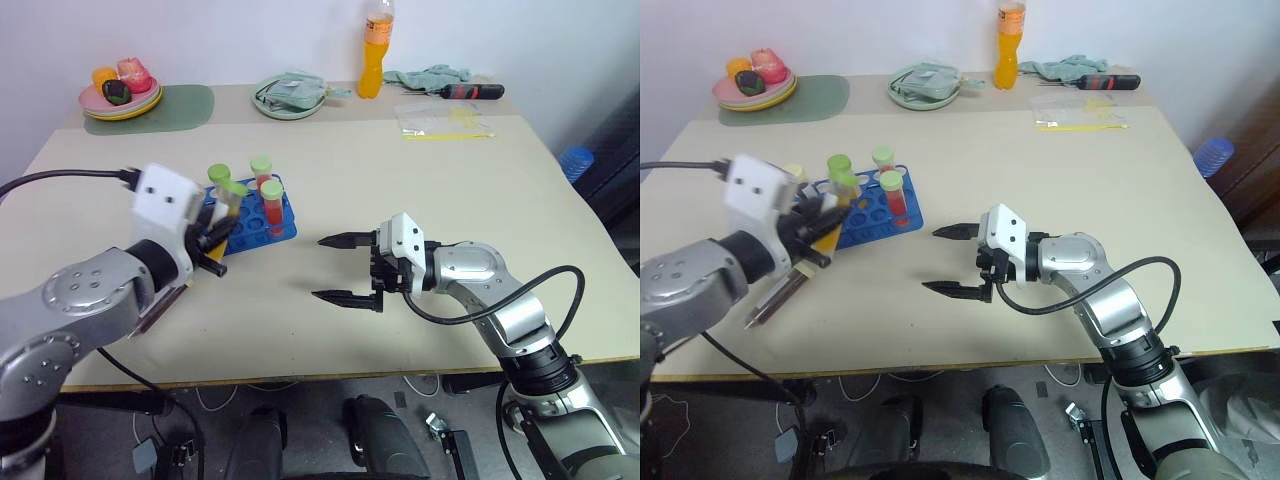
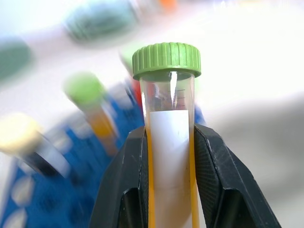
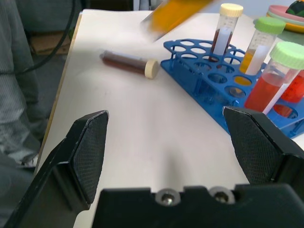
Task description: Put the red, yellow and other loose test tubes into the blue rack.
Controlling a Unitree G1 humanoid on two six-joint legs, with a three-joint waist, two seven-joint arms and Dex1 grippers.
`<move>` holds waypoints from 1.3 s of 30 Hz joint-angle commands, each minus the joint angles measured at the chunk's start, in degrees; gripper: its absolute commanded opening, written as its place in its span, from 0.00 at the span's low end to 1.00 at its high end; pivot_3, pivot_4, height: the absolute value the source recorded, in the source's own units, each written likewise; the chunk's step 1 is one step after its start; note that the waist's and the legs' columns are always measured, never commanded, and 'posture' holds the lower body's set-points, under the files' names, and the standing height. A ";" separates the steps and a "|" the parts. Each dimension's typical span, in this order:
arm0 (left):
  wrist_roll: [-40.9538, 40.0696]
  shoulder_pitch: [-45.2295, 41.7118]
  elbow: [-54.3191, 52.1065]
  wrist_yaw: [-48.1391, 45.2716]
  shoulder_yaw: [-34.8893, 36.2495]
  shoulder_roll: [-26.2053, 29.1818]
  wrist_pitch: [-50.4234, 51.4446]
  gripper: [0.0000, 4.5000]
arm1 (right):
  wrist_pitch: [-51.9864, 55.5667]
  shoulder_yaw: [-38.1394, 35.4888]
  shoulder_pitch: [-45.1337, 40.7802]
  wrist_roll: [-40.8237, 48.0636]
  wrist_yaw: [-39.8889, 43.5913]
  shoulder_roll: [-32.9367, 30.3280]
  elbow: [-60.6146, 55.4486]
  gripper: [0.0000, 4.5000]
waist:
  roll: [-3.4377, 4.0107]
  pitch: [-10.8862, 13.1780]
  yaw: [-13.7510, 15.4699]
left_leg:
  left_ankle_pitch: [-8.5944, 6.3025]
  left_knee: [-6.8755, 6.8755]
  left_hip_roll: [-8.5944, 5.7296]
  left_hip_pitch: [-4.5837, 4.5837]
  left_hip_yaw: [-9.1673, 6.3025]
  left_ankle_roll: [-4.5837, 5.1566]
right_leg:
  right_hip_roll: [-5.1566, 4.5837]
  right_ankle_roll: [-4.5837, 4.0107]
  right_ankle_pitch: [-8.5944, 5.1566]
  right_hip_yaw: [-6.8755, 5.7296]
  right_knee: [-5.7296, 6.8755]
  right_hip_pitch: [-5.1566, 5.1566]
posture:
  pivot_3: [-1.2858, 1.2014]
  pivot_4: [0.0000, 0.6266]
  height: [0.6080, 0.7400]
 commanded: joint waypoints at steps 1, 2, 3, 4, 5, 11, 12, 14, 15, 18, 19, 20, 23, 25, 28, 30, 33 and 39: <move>19.32 -0.95 4.49 4.16 -6.26 -5.61 -14.73 0.17 | 0.08 -0.86 -0.12 0.73 -1.44 1.40 -0.21 0.95 | 0.01 -0.03 0.36 | 0.00 0.00 0.00 0.00 0.00 0.00 | 0.00 0.00 0.00 0.00 -0.02 0.02 | 0.52 0.24 1.00; 25.55 -1.32 7.20 5.31 -9.84 -7.60 -19.03 0.17 | 0.16 -0.79 -0.27 0.64 -1.90 1.97 0.08 0.95 | -0.02 -0.03 0.67 | 0.00 0.00 -0.02 0.03 0.03 0.01 | -0.01 0.02 0.01 0.03 -0.04 0.05 | 0.52 0.24 1.00; 30.86 -1.45 9.83 5.52 -12.96 -9.18 -23.13 0.17 | 0.24 -0.73 -0.38 0.57 -2.31 2.46 0.30 0.95 | -0.03 -0.04 0.77 | 0.00 0.01 -0.02 0.01 0.03 0.01 | -0.01 0.03 0.02 0.04 -0.05 0.06 | 0.52 0.24 1.00; 35.70 -1.73 13.03 5.39 -15.90 -10.76 -27.77 0.17 | 0.33 -0.66 -0.48 0.49 -2.75 2.91 0.44 0.95 | -0.02 -0.04 0.96 | -0.01 0.01 -0.01 0.02 0.04 0.02 | -0.01 0.04 0.02 0.04 -0.06 0.05 | 0.52 0.24 1.00; 38.94 -2.05 15.98 5.21 -17.65 -12.75 -31.91 0.17 | 0.47 -0.66 -0.51 0.47 -3.11 3.25 0.50 0.95 | -0.02 -0.04 1.08 | -0.01 0.00 -0.02 0.01 0.04 0.02 | -0.02 0.04 0.02 0.04 -0.08 0.05 | 0.52 0.24 1.00; 45.92 -2.39 30.08 1.62 -20.04 -21.95 -48.14 0.17 | 1.55 -1.17 0.69 0.46 -4.77 3.41 -0.78 0.95 | -0.01 -0.05 0.99 | -0.03 -0.02 0.00 -0.02 0.02 0.05 | -0.03 0.06 0.04 0.01 -0.10 0.03 | 0.52 0.24 1.00; 46.54 -2.42 31.67 1.03 -19.79 -22.61 -49.63 0.17 | 1.77 -1.25 0.89 0.54 -4.97 3.30 -1.03 0.95 | -0.01 -0.05 0.95 | -0.03 -0.02 0.01 -0.01 0.02 0.05 | -0.02 0.06 0.05 0.01 -0.06 0.03 | 0.52 0.24 1.00; 47.82 -2.62 34.59 0.38 -18.72 -23.73 -52.54 0.17 | 2.13 -1.41 1.31 0.59 -5.41 3.08 -1.53 0.95 | -0.01 -0.05 0.86 | -0.03 -0.02 0.01 0.00 0.02 0.07 | -0.01 0.06 0.04 0.01 -0.03 0.03 | 0.52 0.24 1.00; 48.27 -2.74 35.87 -0.04 -18.30 -24.14 -53.88 0.17 | 2.33 -1.54 1.55 0.65 -5.68 3.01 -1.80 0.95 | 0.00 -0.05 0.85 | -0.03 -0.01 0.01 0.01 0.02 0.07 | -0.01 0.06 0.04 0.01 -0.02 0.03 | 0.52 0.24 1.00; 48.63 -3.07 39.46 -1.66 -17.49 -25.42 -57.13 0.17 | 2.84 -1.87 2.20 0.80 -6.54 2.86 -2.52 0.95 | -0.01 -0.05 0.97 | -0.04 0.00 0.00 0.00 0.02 0.07 | -0.02 0.06 0.05 0.01 -0.01 0.03 | 0.52 0.24 1.00; 48.48 -3.12 40.42 -2.11 -17.13 -25.92 -57.93 0.17 | 3.00 -1.95 2.35 0.83 -6.82 2.84 -2.76 0.95 | -0.01 -0.05 1.00 | -0.04 0.00 0.00 0.00 0.02 0.07 | -0.02 0.07 0.05 0.00 -0.01 0.03 | 0.52 0.24 1.00; 47.80 -3.22 41.44 -2.74 -16.64 -26.59 -58.90 0.17 | 3.25 -2.09 2.50 0.94 -7.11 2.83 -3.04 0.95 | -0.01 -0.05 1.00 | -0.04 0.00 0.00 0.00 0.01 0.07 | -0.02 0.07 0.05 0.00 -0.01 0.03 | 0.52 0.24 1.00; 46.56 -3.66 43.62 -4.75 -15.52 -28.19 -60.49 0.17 | 4.10 -2.49 2.81 1.41 -7.71 2.86 -3.77 0.95 | -0.01 -0.05 0.99 | -0.04 0.00 0.00 0.00 0.01 0.07 | -0.03 0.07 0.05 -0.01 0.00 0.03 | 0.52 0.24 1.00; 46.52 -4.09 45.28 -6.17 -15.40 -28.96 -61.70 0.17 | 4.62 -2.49 3.16 1.67 -7.90 2.82 -4.43 0.95 | -0.01 -0.05 1.00 | -0.04 0.00 0.00 0.00 0.00 0.07 | -0.02 0.07 0.05 -0.02 0.01 0.03 | 0.52 0.24 1.00; 46.93 -4.42 47.17 -7.25 -14.93 -30.06 -63.14 0.17 | 5.04 -2.33 3.35 1.88 -8.04 2.76 -4.89 0.95 | -0.01 -0.05 0.97 | -0.04 0.01 0.00 0.00 0.00 0.07 | -0.02 0.07 0.05 -0.02 0.02 0.03 | 0.52 0.24 1.00; 47.32 -4.53 48.32 -7.65 -14.48 -30.60 -64.33 0.17 | 5.15 -2.19 3.32 1.94 -8.12 2.77 -4.95 0.95 | -0.01 -0.05 0.96 | -0.04 0.01 0.00 0.01 0.00 0.07 | -0.02 0.07 0.05 -0.02 0.02 0.03 | 0.52 0.24 1.00; 46.57 -4.76 49.65 -8.67 -13.73 -31.57 -65.70 0.17 | 5.30 -2.06 3.35 1.97 -8.13 2.82 -5.08 0.95 | -0.01 -0.05 1.02 | -0.04 0.01 0.00 0.01 0.00 0.07 | -0.02 0.07 0.05 -0.02 0.03 0.03 | 0.52 0.24 1.00; 47.49 -5.73 54.37 -8.31 -11.86 -33.46 -72.10 0.17 | 5.62 -1.81 3.37 2.16 -8.26 3.17 -5.46 0.95 | -0.01 -0.05 1.04 | -0.04 0.02 -0.01 0.01 0.00 0.08 | -0.03 0.08 0.05 -0.02 0.03 0.04 | 0.52 0.24 1.00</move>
